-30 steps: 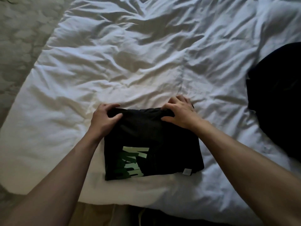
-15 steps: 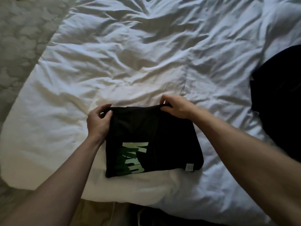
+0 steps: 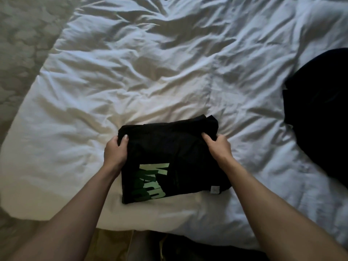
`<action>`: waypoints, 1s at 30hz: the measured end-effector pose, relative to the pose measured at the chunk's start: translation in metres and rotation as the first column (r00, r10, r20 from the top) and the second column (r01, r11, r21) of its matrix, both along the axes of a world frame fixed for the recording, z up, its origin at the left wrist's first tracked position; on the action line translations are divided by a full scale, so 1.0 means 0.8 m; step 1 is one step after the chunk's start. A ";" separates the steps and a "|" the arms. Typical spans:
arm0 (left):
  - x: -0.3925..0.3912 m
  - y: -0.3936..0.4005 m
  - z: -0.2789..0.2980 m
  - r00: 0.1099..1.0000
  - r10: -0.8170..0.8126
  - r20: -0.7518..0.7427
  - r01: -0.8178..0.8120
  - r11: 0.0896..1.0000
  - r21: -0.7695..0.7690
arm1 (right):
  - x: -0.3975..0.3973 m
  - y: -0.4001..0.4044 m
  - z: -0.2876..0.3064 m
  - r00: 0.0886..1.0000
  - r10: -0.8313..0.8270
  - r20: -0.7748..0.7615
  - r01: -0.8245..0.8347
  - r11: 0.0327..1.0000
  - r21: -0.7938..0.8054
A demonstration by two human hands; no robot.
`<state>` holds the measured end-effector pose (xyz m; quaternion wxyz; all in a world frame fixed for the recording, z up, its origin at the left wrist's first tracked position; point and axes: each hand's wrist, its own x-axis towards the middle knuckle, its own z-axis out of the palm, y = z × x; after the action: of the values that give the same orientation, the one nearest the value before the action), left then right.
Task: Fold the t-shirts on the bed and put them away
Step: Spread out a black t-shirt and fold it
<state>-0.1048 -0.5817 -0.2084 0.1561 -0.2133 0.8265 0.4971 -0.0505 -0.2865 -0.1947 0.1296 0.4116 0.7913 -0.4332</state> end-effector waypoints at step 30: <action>-0.134 -0.057 0.031 0.857 -0.514 -0.032 0.484 0.825 -0.294 | -0.021 -0.199 0.013 0.872 -0.487 -0.042 0.487 0.856 0.173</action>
<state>-0.2120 -0.6276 -0.1833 0.2038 0.0184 0.9215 0.3302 -0.0675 -0.4454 -0.1840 -0.0201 0.6089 0.6969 -0.3785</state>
